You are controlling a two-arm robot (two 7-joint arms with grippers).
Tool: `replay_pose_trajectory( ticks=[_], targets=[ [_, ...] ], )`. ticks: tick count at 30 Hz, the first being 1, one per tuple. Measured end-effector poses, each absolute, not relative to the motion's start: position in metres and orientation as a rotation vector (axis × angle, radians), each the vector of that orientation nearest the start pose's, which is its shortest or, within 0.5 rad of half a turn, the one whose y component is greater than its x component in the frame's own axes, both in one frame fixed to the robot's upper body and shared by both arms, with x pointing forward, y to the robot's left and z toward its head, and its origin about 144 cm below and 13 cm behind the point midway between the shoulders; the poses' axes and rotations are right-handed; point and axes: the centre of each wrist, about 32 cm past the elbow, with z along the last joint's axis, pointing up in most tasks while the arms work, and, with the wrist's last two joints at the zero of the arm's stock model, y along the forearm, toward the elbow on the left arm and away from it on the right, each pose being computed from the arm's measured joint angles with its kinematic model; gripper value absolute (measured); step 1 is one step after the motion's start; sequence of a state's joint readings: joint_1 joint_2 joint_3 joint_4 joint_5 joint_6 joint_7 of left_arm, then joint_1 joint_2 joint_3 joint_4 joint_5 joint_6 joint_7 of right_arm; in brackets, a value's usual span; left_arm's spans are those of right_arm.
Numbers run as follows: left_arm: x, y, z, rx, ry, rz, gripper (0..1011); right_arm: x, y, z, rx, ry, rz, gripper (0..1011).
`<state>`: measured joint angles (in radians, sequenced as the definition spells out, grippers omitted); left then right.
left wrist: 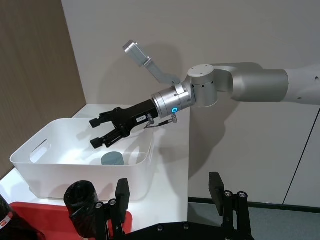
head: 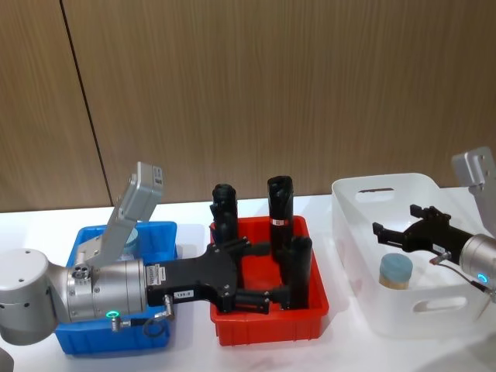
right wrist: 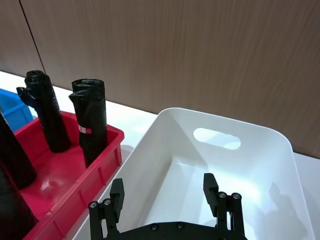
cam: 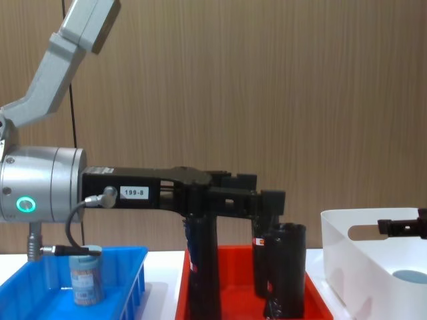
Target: Pick the cotton swabs from the blue box and place them into the white box.
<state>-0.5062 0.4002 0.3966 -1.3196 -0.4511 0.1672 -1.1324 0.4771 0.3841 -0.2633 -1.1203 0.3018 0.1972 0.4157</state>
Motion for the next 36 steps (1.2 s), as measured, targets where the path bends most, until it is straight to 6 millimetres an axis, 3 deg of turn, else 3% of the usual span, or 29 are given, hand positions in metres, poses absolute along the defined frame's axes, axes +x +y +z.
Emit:
replay_pose_trajectory(
  ticks=[20, 36],
  targets=[
    [0.576, 0.26, 1.233, 0.098, 0.025, 0.227, 1004, 0.574, -0.317, 1.182, -0.258, 0.091, -1.116, 1002],
    [0.561, 0.248, 1.226, 0.121, -0.026, 0.396, 1004, 0.536, -0.287, 1.176, -0.184, 0.022, -1.141, 1001]
  ],
)
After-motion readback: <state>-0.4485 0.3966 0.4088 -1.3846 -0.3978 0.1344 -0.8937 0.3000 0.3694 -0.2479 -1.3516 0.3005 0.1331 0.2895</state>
